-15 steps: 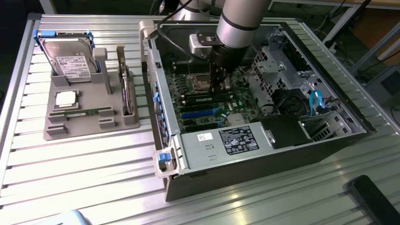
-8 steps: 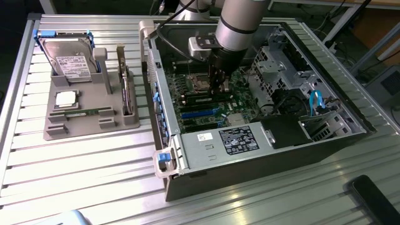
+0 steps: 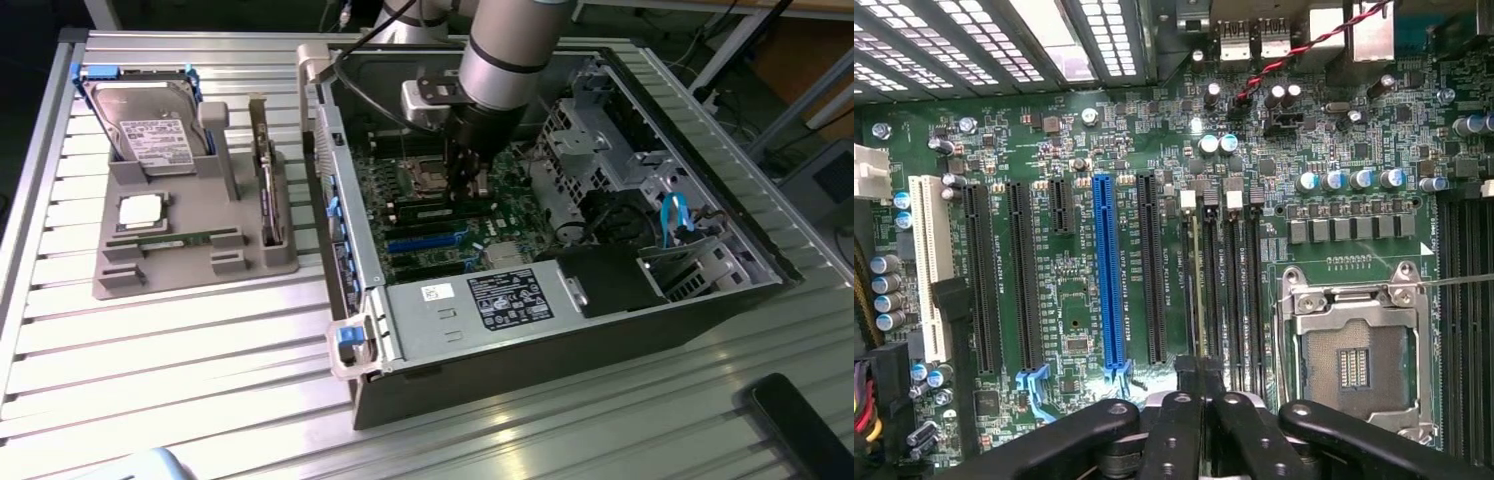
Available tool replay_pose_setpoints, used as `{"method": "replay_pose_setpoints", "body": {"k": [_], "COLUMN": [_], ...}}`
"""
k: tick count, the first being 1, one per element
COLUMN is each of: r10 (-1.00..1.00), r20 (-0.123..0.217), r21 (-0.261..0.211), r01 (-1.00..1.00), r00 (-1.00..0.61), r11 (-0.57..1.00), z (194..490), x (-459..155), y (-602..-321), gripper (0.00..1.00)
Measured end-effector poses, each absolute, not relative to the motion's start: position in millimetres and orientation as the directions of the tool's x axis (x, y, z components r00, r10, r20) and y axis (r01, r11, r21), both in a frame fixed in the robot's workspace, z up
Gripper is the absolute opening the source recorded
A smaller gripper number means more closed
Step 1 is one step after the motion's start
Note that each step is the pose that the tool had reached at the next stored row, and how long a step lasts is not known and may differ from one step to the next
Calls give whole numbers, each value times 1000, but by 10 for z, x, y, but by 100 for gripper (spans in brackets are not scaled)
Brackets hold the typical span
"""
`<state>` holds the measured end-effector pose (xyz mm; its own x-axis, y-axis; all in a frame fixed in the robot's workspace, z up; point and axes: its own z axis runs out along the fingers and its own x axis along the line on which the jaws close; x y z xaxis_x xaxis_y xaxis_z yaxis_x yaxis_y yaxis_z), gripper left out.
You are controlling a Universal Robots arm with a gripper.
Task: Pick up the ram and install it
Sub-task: 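Insert the ram into the slot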
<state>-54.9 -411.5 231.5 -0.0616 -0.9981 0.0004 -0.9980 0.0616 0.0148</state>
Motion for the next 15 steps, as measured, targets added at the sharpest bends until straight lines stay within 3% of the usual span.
{"method": "replay_pose_setpoints", "body": {"k": [4, 15], "r10": [-998, -998], "r20": [3, 12], "r21": [18, 18], "r01": [-998, -998], "r00": [-62, -61], "r11": [62, 61], "z": [2456, 2413], "x": [-551, -635], "y": [-4118, -4079], "gripper": [11, 11]}}
